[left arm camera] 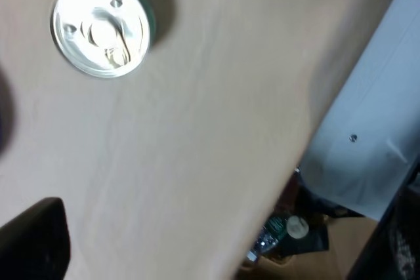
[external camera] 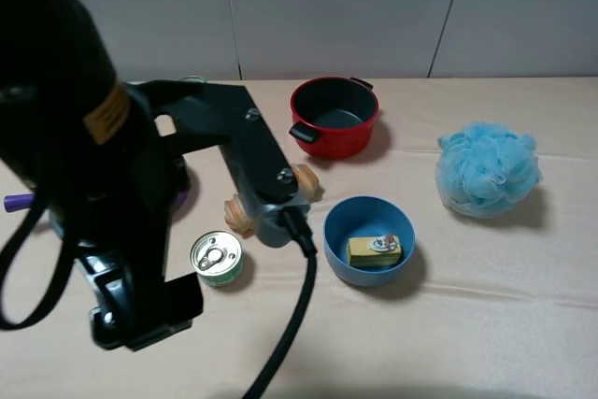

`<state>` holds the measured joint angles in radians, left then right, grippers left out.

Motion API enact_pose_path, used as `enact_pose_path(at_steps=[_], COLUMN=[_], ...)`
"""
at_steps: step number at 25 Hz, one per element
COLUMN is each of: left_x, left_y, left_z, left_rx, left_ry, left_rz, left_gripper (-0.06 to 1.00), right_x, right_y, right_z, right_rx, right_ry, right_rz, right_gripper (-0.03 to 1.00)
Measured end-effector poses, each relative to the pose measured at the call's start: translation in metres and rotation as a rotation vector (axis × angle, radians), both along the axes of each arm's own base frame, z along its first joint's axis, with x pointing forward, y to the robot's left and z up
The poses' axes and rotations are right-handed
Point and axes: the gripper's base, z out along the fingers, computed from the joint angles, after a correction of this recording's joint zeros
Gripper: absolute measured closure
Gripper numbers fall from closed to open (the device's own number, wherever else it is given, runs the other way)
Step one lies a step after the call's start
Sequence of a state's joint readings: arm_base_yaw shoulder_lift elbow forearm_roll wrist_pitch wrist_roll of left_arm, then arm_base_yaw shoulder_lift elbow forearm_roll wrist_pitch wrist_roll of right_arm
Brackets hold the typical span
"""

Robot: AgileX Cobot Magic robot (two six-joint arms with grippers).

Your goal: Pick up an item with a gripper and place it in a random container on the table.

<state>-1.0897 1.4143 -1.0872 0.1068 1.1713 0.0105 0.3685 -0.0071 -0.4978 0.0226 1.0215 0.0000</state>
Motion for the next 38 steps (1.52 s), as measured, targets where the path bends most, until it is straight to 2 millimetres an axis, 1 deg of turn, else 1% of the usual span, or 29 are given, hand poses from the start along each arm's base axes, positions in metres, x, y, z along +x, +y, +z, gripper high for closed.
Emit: enact_pose_path(at_steps=[2, 3, 6, 8, 10, 11, 14, 17, 22, 26, 30, 38], left_x=[-0.006, -0.012, -0.021, -0.027, -0.031, -0.031, -0.036, -0.044, -0.060, -0.068, -0.068, -0.078], left_y=[0.012, 0.023, 0.041, 0.051, 0.059, 0.059, 0.069, 0.083, 0.116, 0.143, 0.156, 0.174], left_z=[-0.001, -0.002, -0.003, 0.000, 0.006, 0.006, 0.015, 0.019, 0.005, -0.009, -0.021, -0.024], left_rx=[0.002, 0.001, -0.010, -0.034, -0.066, -0.066, -0.120, -0.161, -0.193, -0.231, -0.347, -0.446], left_ry=[0.001, 0.001, -0.003, -0.014, -0.029, -0.029, -0.053, -0.070, -0.078, -0.101, -0.174, -0.198], left_rz=[0.010, 0.030, 0.076, 0.095, 0.101, 0.101, 0.106, 0.115, 0.173, 0.241, 0.306, 0.385], left_gripper=[-0.05, -0.05, -0.05, -0.05, -0.05, -0.05, -0.05, -0.05, -0.05, -0.05, -0.05, -0.05], right_x=[0.000, 0.000, 0.000, 0.000, 0.000, 0.000, 0.000, 0.000, 0.000, 0.000, 0.000, 0.000], right_y=[0.000, 0.000, 0.000, 0.000, 0.000, 0.000, 0.000, 0.000, 0.000, 0.000, 0.000, 0.000], right_z=[0.000, 0.000, 0.000, 0.000, 0.000, 0.000, 0.000, 0.000, 0.000, 0.000, 0.000, 0.000], right_rx=[0.000, 0.000, 0.000, 0.000, 0.000, 0.000, 0.000, 0.000, 0.000, 0.000, 0.000, 0.000], right_ry=[0.000, 0.000, 0.000, 0.000, 0.000, 0.000, 0.000, 0.000, 0.000, 0.000, 0.000, 0.000], right_rz=[0.000, 0.000, 0.000, 0.000, 0.000, 0.000, 0.000, 0.000, 0.000, 0.000, 0.000, 0.000], right_gripper=[0.27, 0.27, 0.27, 0.27, 0.27, 0.27, 0.27, 0.27, 0.27, 0.27, 0.27, 0.27])
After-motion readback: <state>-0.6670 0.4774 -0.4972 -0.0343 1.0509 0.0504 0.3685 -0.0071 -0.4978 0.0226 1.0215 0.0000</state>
